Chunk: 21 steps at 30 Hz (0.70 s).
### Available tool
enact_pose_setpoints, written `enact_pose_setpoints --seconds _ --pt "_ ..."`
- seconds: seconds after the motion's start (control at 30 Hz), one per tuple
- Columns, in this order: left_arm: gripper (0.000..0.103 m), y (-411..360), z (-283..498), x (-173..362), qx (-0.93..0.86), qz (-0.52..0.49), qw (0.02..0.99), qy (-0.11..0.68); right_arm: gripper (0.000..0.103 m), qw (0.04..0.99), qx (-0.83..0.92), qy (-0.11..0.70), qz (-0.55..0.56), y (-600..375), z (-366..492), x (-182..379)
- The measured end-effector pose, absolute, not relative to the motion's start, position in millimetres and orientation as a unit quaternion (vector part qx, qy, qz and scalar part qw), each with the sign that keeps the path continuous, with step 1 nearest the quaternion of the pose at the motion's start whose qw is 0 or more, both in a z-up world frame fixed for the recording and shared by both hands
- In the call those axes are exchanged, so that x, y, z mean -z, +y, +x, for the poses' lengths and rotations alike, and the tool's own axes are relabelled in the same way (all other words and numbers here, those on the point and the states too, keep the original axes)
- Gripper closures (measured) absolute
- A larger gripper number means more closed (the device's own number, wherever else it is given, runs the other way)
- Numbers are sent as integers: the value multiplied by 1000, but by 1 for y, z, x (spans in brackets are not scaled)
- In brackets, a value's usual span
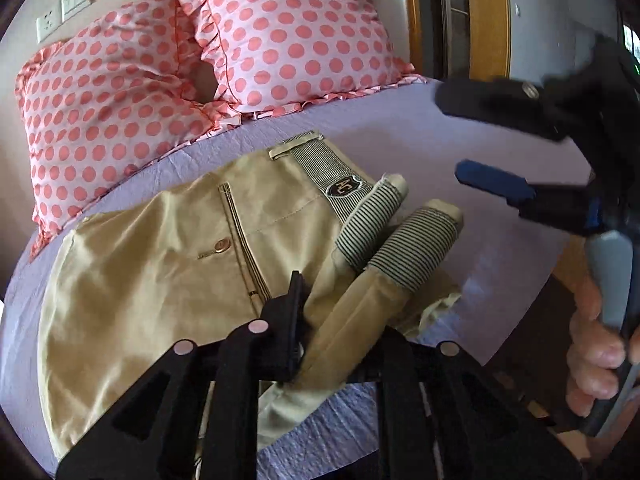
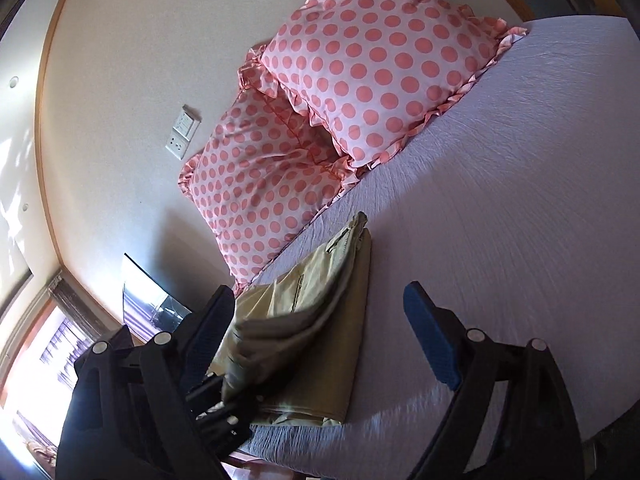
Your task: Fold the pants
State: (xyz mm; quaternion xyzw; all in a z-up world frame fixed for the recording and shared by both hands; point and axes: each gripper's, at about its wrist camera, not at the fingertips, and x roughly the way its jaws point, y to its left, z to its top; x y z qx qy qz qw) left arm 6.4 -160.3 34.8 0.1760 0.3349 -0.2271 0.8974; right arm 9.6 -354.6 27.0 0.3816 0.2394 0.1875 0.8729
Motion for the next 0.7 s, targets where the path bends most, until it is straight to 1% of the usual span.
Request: enact_pose_setpoints --seconds 0.03,0.07,0.1,0.17,0.23,0.3,0.37,0.43,0.5,0.57,0.63,0.7 --pt "83 -158 2 -37 233 177 898 329 15 868 -194 256 380 -352 19 -27" --pt "70 -151 -3 -42 258 163 894 328 15 863 -201 271 377 -348 27 -27" --pt "48 -140 -6 -49 294 137 887 329 15 859 -204 289 371 -344 37 -27" --pt "35 -111 -15 -63 351 73 873 330 15 857 -208 317 348 -335 53 -27" --pt "32 -73 -12 -77 367 17 867 336 18 860 -206 337 322 -326 66 -28" --pt "29 -27 7 -86 317 -23 884 342 27 860 -195 358 307 -322 78 -25" --pt "29 25 35 -88 221 -47 908 353 41 856 -197 371 302 -319 88 -21" --pt "29 70 65 -82 165 -88 904 383 48 854 -200 382 290 -314 95 -20" --pt "29 107 94 -68 153 -147 881 423 50 856 -198 387 280 -311 99 -20" --pt "30 126 117 -52 157 -184 857 456 53 855 -197 387 284 -312 101 -19" --pt "30 128 129 -38 171 -192 839 479 56 852 -195 388 294 -315 103 -18" --pt "28 121 134 -37 192 -188 839 474 56 847 -200 393 298 -314 106 -18"
